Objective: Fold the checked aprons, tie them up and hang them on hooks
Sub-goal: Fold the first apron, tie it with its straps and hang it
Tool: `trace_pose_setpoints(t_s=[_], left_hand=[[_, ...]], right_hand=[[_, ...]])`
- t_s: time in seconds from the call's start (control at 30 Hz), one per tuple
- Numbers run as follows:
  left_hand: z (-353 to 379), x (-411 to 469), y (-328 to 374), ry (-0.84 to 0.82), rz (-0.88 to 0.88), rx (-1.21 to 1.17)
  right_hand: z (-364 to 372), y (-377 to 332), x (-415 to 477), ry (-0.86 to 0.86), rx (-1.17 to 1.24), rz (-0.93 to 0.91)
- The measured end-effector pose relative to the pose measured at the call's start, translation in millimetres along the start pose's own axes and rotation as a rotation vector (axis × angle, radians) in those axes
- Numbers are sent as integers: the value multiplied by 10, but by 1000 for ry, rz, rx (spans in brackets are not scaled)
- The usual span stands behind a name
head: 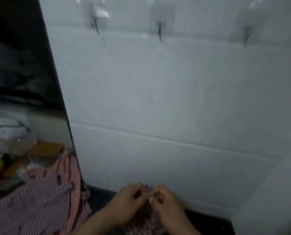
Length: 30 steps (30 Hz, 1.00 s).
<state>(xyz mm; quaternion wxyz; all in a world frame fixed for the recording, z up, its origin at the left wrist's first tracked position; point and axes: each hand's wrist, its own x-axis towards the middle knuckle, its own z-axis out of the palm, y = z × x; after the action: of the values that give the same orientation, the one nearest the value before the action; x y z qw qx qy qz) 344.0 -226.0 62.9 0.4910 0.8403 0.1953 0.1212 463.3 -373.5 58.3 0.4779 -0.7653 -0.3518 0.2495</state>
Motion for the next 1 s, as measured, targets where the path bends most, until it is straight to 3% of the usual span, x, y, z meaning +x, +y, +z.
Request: trace_pose_setpoints(t_s=[0.23, 0.37, 0.77, 0.9, 1.0], left_hand=[[-602, 83, 1041, 276, 27, -51], [-953, 202, 1382, 383, 135, -76], [-2546, 302, 1880, 554, 377, -242], [-3124, 597, 2123, 667, 439, -173], [-3395, 785, 2311, 636, 493, -112]], right_hand=[[-437, -1085, 342, 67, 36, -165], [-615, -1623, 422, 85, 14, -272], [-106, -3420, 794, 337, -55, -593], [-19, -3916, 1084, 474, -68, -610], [-55, -4188, 1266, 554, -124, -615]])
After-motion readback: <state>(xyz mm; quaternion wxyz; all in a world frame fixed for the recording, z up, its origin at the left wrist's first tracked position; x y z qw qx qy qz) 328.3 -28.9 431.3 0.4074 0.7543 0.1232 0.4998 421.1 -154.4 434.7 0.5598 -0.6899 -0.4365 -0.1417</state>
